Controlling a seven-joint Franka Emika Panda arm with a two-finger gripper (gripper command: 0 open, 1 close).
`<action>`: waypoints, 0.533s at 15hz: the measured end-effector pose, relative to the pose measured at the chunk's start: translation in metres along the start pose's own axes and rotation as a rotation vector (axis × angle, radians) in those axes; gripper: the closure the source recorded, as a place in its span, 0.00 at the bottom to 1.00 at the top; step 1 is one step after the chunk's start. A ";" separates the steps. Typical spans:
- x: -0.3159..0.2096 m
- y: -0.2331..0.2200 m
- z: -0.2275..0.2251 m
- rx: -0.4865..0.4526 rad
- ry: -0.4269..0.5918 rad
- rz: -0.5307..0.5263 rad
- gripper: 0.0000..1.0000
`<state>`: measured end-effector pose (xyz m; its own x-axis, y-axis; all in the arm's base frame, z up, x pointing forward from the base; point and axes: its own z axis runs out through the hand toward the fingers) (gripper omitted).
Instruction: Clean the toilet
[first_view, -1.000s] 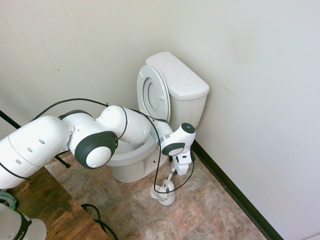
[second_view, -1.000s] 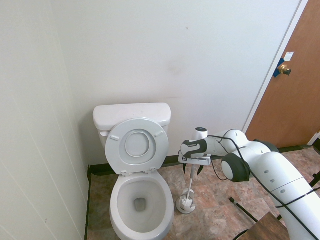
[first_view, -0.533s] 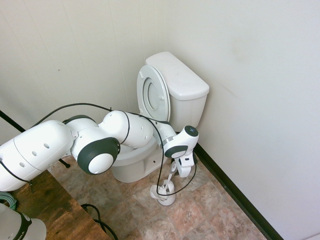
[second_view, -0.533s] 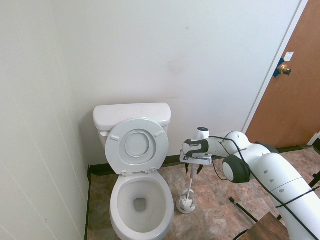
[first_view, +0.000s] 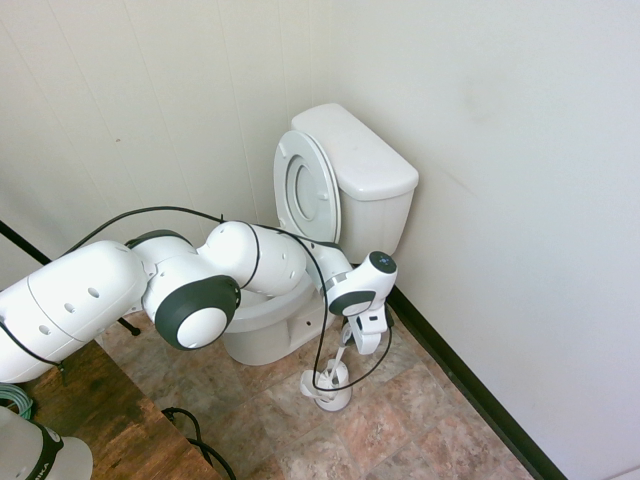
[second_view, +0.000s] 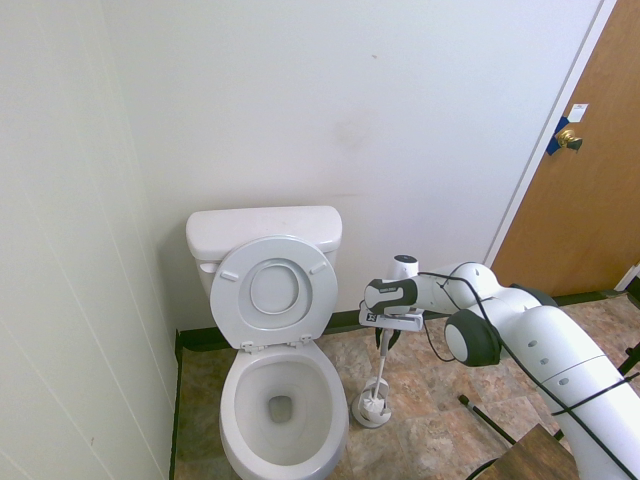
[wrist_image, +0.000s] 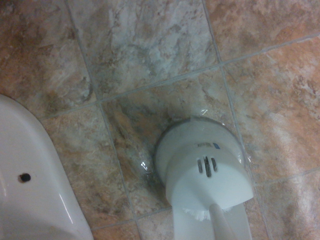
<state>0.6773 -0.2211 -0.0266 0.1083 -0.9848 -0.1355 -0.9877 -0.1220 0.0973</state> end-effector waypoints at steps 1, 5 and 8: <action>0.001 0.001 0.000 0.000 0.000 0.001 1.00; 0.002 0.002 0.001 0.003 0.003 -0.007 1.00; -0.004 0.010 0.004 0.031 0.031 -0.037 1.00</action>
<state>0.6660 -0.2175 -0.0288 0.1478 -0.9832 -0.1075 -0.9859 -0.1551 0.0625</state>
